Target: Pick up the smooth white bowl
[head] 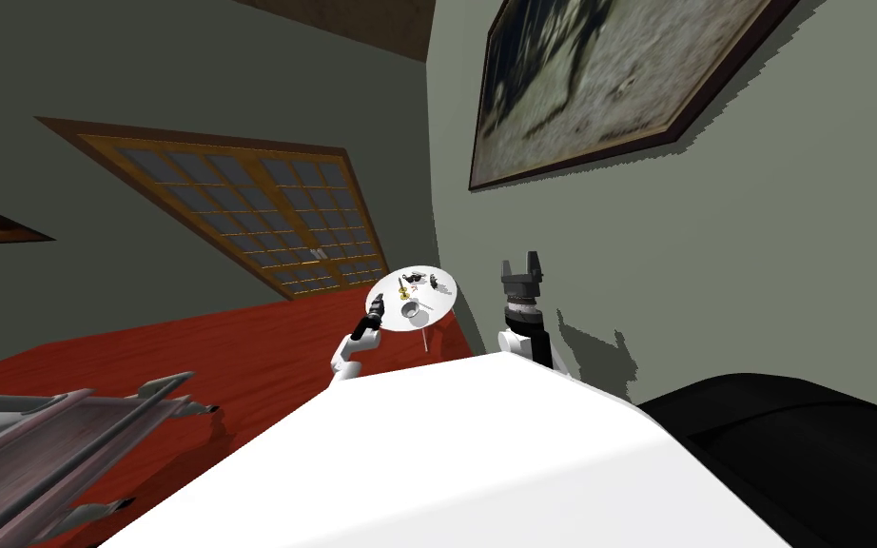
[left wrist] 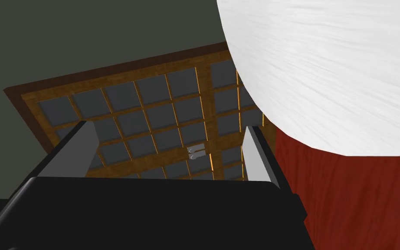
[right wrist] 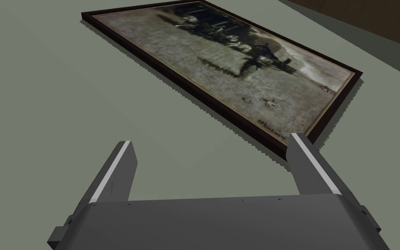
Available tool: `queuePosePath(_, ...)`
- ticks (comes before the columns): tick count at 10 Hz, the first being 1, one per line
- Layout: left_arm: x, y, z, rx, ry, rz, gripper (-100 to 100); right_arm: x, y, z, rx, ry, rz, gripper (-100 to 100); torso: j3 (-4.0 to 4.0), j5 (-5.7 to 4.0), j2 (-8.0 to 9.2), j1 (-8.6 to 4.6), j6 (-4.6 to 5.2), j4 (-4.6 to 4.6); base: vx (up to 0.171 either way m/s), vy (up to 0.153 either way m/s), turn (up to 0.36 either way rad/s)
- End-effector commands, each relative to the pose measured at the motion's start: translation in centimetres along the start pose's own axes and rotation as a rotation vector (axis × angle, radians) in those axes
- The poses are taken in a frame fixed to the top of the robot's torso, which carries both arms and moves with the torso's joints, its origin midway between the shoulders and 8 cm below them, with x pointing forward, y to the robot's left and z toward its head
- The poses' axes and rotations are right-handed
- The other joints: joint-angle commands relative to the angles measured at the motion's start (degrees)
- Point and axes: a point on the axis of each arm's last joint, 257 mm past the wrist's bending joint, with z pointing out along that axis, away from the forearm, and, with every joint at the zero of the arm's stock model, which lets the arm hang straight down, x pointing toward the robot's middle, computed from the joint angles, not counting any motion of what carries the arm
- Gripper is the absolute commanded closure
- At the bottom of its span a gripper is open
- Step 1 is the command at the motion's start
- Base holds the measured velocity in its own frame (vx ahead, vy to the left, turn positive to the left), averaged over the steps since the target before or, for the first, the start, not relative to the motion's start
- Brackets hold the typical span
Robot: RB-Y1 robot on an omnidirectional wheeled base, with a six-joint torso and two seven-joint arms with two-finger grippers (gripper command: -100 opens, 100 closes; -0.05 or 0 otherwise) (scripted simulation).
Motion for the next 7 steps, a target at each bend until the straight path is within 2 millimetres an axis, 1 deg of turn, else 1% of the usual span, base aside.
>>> queuePosePath(1,0.4,2.1,0.7,-0.071,0.006,0.002,-100,0.0,0.0,0.0,0.000,0.000,0.000,0,0.00,0.00,0.00,0.00,0.00,0.00,0.010,-0.044,0.006)
queuePosePath(2,0.4,2.6,0.7,-0.083,0.007,0.002,-100,0.0,0.0,0.0,0.000,-0.002,0.000,0,0.00,0.01,0.01,-0.15,-0.04,-0.01,0.007,-0.030,0.004)
queuePosePath(3,0.9,3.9,1.2,-0.131,0.013,0.003,-100,0.0,0.0,0.0,0.000,-0.003,0.001,0,0.01,0.00,0.02,-0.28,-0.07,-0.01,0.012,-0.025,-0.001)
queuePosePath(4,0.9,4.5,1.1,-0.142,0.013,0.003,-100,0.0,0.0,0.0,0.000,-0.004,0.001,0,-0.01,0.00,0.00,-0.39,-0.09,-0.02,0.016,-0.019,-0.002)
queuePosePath(5,1.4,5.5,1.5,-0.185,0.021,0.004,-100,0.0,0.0,0.0,0.000,-0.004,0.001,0,-0.02,-0.01,-0.01,-0.44,-0.11,-0.03,0.015,-0.018,-0.001)
queuePosePath(6,1.4,6.3,1.4,-0.200,0.021,0.004,-100,-0.1,0.0,0.0,0.000,-0.004,0.001,0,-0.02,-0.02,-0.02,-0.49,-0.11,-0.03,0.012,-0.016,0.000)
queuePosePath(7,2.0,7.6,1.7,-0.248,0.030,0.005,-100,-0.1,0.0,0.0,0.000,-0.004,0.001,0,-0.02,-0.02,-0.01,-0.51,-0.11,-0.03,0.021,-0.023,-0.005)
